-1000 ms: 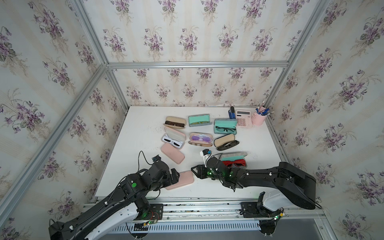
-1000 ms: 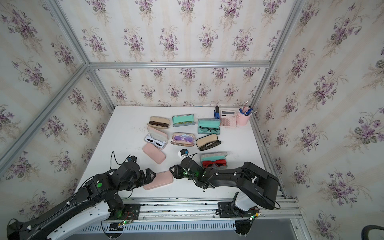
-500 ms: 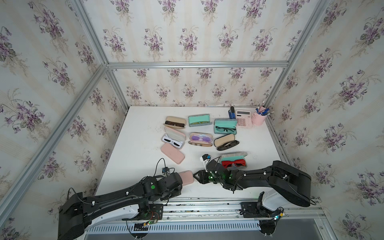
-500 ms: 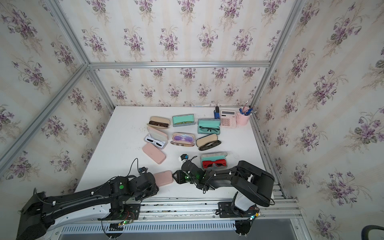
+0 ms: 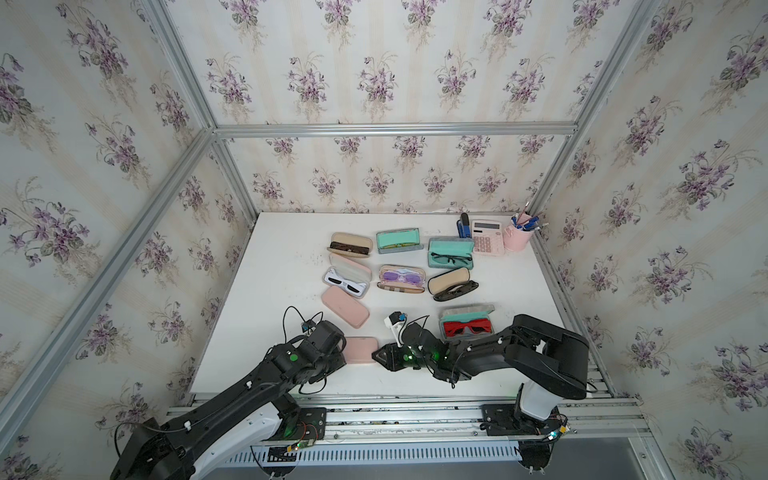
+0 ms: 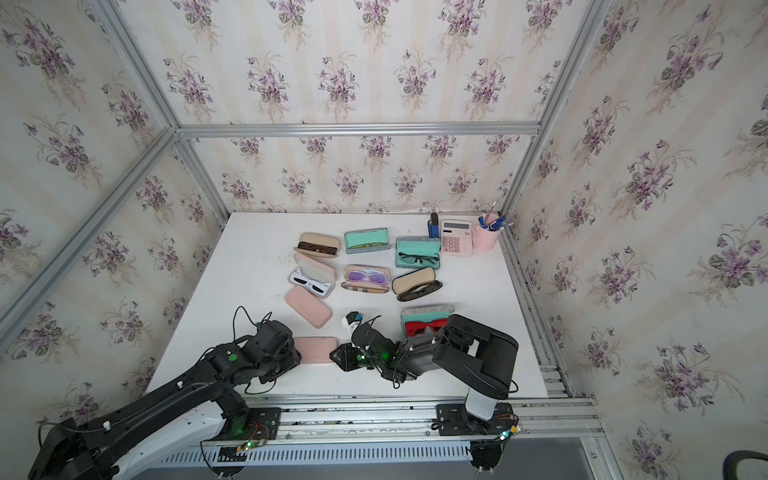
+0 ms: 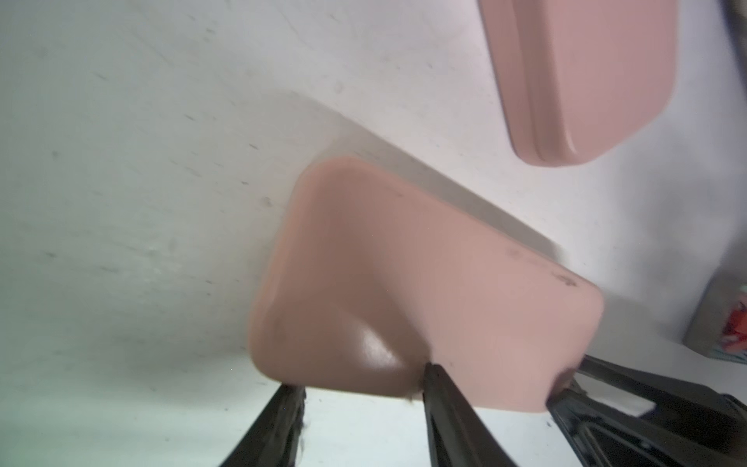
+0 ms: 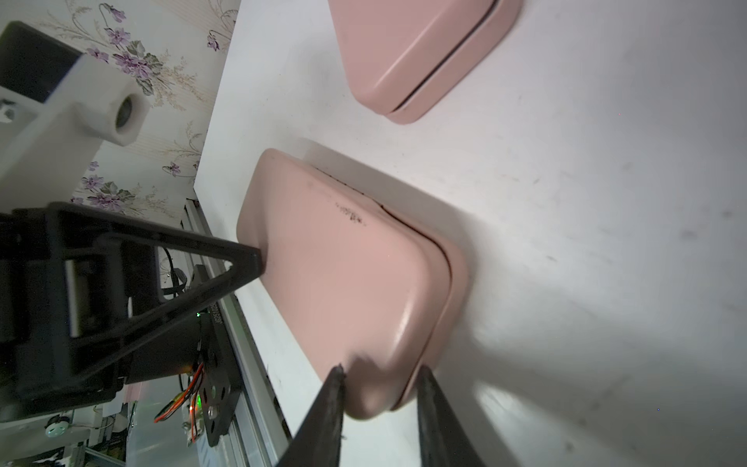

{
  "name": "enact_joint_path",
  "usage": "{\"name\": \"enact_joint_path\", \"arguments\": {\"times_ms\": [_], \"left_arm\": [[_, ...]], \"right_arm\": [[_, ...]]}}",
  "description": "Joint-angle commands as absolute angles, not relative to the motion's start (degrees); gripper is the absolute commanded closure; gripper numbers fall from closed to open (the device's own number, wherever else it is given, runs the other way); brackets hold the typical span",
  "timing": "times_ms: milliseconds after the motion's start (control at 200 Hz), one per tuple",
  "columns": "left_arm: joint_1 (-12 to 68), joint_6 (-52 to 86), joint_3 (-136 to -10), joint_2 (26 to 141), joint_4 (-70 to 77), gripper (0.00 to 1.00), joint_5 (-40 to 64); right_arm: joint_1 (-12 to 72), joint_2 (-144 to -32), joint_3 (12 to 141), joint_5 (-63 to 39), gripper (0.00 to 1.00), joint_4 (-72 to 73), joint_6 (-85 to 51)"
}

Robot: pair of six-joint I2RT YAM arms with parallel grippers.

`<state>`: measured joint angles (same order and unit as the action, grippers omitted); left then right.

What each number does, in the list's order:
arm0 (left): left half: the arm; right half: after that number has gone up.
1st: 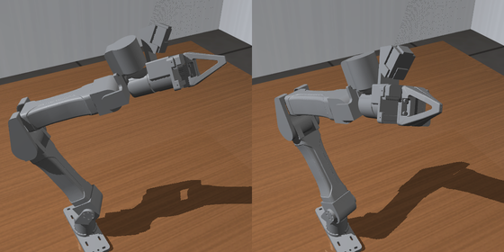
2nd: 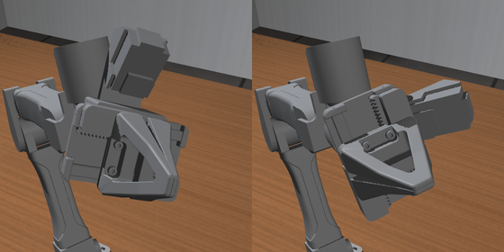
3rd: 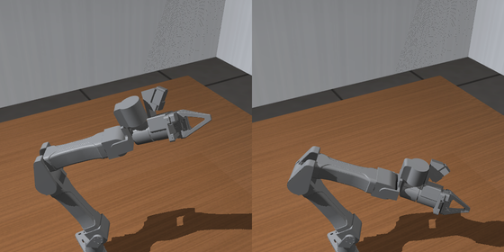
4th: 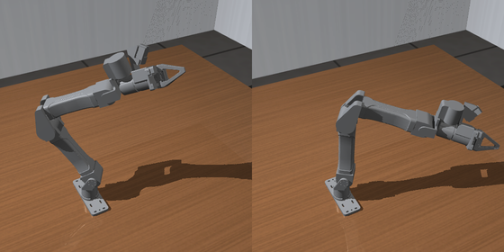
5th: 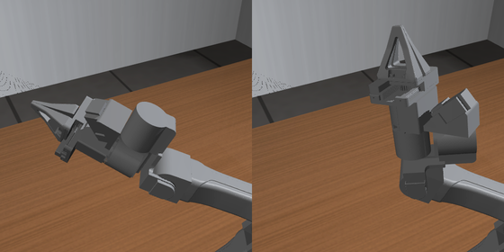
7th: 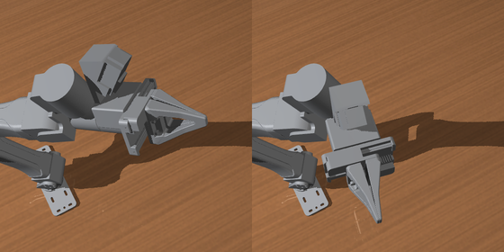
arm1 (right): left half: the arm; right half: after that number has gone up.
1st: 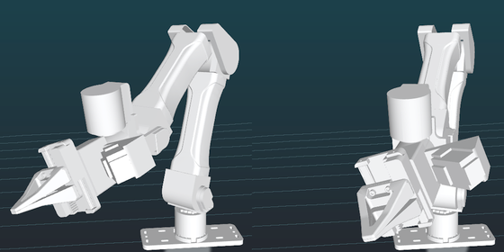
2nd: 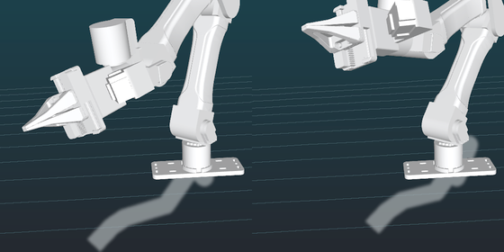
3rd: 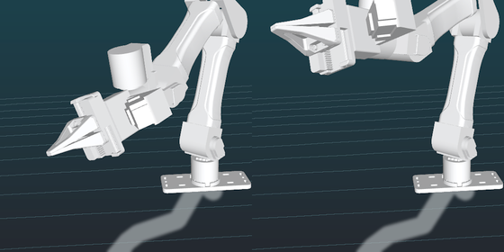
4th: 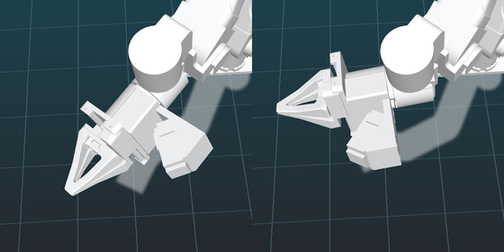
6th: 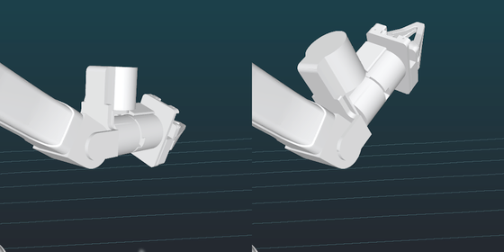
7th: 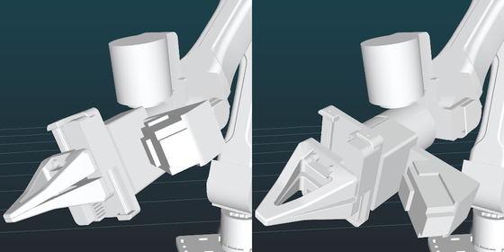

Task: Close the glasses case
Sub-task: Move the glasses case to the center of the board.

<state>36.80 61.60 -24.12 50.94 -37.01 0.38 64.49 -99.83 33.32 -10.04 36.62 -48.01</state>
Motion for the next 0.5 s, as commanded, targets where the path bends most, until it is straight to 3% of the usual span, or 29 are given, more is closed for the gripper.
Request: {"name": "enact_joint_path", "arguments": {"times_ms": [0, 500], "left_arm": [[34.4, 55.3, -26.1, 56.0, -34.5, 0.49, 0.4], [29.1, 46.6, -32.9, 65.0, -30.9, 0.49, -6.6]], "right_arm": [[64.7, -102.5, 36.0, -11.9, 0.71, 38.0, -47.9], [64.7, -106.4, 39.7, -12.7, 0.72, 38.7, -48.0]]}}
